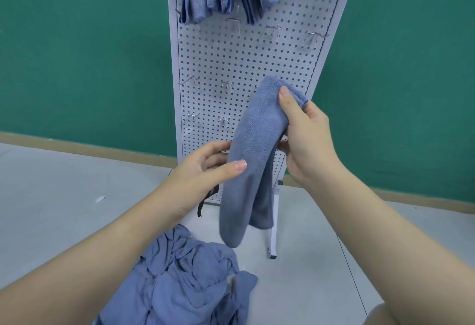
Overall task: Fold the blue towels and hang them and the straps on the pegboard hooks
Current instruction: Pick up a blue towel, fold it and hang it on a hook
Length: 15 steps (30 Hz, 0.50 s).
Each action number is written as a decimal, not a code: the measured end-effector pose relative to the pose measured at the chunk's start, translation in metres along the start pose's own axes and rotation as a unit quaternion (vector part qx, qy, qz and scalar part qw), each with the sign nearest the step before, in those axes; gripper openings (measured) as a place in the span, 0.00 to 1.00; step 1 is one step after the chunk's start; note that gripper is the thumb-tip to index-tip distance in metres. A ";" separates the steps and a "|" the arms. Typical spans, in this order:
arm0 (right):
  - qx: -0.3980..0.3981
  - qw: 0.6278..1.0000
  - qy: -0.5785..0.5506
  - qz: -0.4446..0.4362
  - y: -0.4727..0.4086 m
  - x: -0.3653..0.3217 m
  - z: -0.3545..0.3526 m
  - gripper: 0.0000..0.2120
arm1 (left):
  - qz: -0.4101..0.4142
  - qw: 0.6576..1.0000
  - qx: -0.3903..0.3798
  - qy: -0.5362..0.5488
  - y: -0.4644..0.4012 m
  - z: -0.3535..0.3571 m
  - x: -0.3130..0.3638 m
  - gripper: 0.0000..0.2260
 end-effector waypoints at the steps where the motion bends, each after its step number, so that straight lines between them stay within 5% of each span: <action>1: -0.002 1.000 -0.003 0.003 0.001 0.001 0.001 0.06 | 0.006 1.000 0.001 0.013 0.000 0.002 0.000 0.30; 15: 0.018 0.997 0.033 0.070 -0.016 0.019 -0.022 0.08 | -0.067 0.996 -0.044 0.025 0.004 0.002 -0.006 0.18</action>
Point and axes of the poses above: each hand's wrist, its own y-axis away from the middle knuckle, its own z-axis out of the palm, x = y × z, the point moved 8 cm from there along -y, towards the middle knuckle, and after that the axes turned 11 degrees about z, right-handed, at the moved point
